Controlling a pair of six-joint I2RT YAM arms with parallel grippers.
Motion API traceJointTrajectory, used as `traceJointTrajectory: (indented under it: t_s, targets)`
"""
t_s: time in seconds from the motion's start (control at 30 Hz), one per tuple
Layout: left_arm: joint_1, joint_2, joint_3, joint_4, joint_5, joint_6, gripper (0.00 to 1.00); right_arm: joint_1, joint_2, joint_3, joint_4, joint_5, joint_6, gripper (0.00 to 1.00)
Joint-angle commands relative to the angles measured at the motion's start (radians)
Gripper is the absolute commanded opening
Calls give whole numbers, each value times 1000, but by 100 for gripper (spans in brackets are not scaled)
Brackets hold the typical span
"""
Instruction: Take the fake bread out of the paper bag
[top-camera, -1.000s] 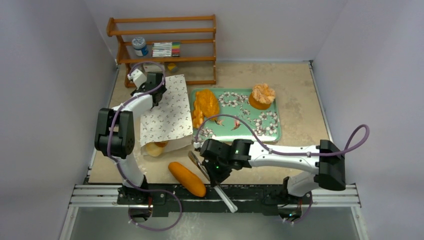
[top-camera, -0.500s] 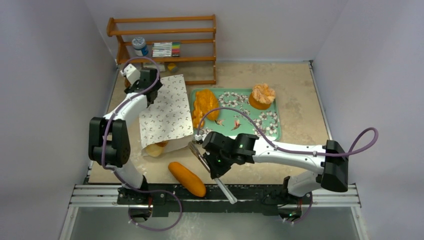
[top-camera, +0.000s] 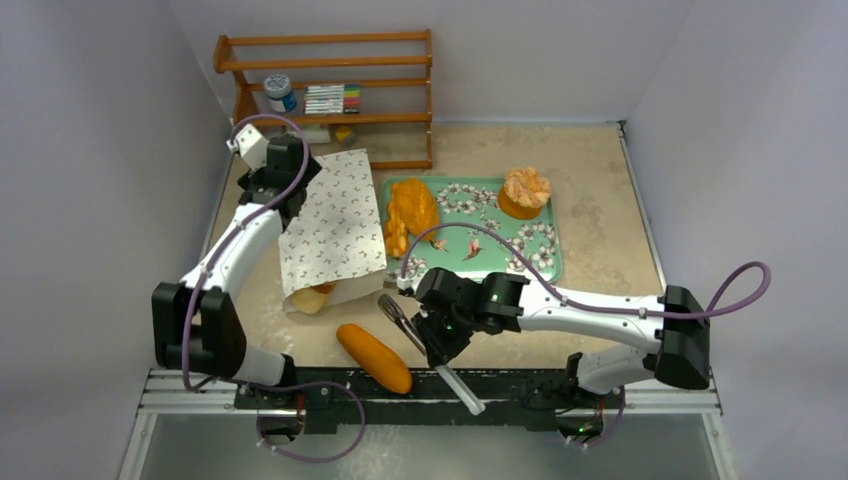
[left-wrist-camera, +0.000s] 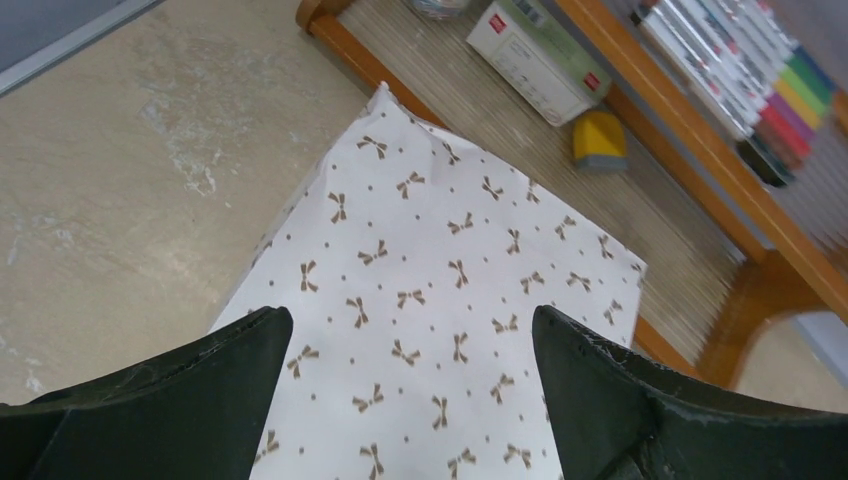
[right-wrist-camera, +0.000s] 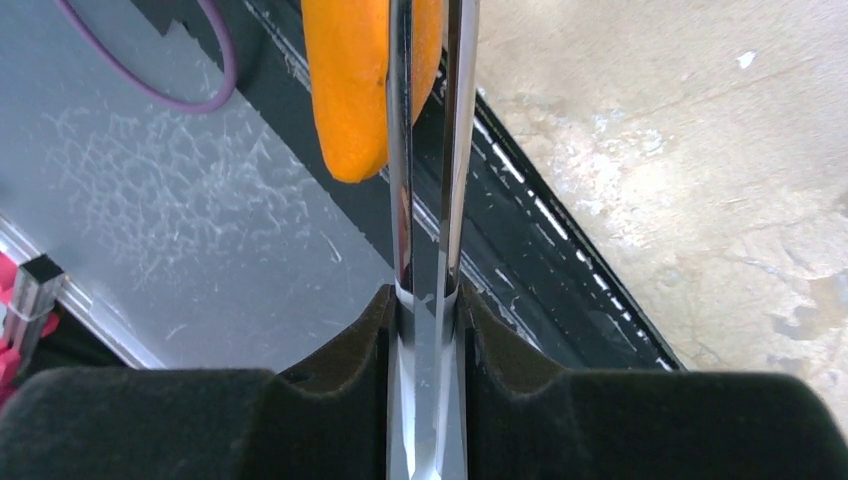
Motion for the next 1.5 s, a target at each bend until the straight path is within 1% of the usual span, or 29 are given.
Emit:
traceJointTrajectory:
  t_s: [0.0, 0.13, 0.23, 0.33, 0.37, 0.5, 0.53, 0.7, 0.73, 0.83, 0.9, 1.0, 1.03, 1.1, 1.2, 1.37, 1.43, 1.47]
  targets:
    - [-39, -123, -66, -16, 30, 7, 92, 5, -31, -36, 55, -98, -29, 26]
    - [-71, -217, -116, -51, 48, 14, 91, 6, -18, -53, 90, -110, -35, 27]
    - [-133, -262, -142, -93, 46, 15, 90, 5, -18, -59, 81, -111, -44, 27]
    - [-220, -309, -177, -136, 30, -14, 89, 6, -19, -73, 60, -122, -15, 27]
    - [-269, -326, -192, -145, 20, -27, 88, 6, -18, -83, 57, -114, -8, 28]
    - [-419, -363, -211, -221, -56, -79, 88, 5, -28, -122, 75, -136, -12, 29]
    - [-449, -370, -215, -236, -70, -91, 88, 6, -33, -124, 82, -140, -19, 30]
    - [-546, -418, -260, -275, -94, -168, 88, 5, -37, -115, 85, -136, -44, 33]
    - [-560, -424, -268, -278, -97, -182, 88, 5, -36, -117, 80, -155, -40, 33]
    - [-589, -428, -278, -287, -111, -206, 88, 5, -23, -117, 84, -132, -31, 36]
    - [-604, -425, -274, -290, -117, -212, 88, 4, -3, -105, 73, -89, -35, 36]
    - [-628, -422, -267, -290, -128, -225, 88, -4, 33, -102, 54, 13, -61, 40]
    - [-635, -422, -267, -291, -129, -229, 88, -14, 41, -71, 58, 33, -75, 40]
    - [-648, -425, -262, -305, -136, -238, 88, -45, 55, -66, 75, 44, -89, 40]
    - [-660, -443, -258, -336, -147, -240, 88, -68, 63, -68, 85, 30, -112, 40]
    - [-662, -460, -270, -345, -160, -241, 88, -73, 7, -32, 67, 14, -136, 40]
    - [-662, -449, -273, -341, -155, -242, 88, -74, -23, -12, 47, 26, -138, 37]
    - [-661, -445, -273, -337, -153, -240, 88, -74, -40, -7, 41, 32, -136, 33]
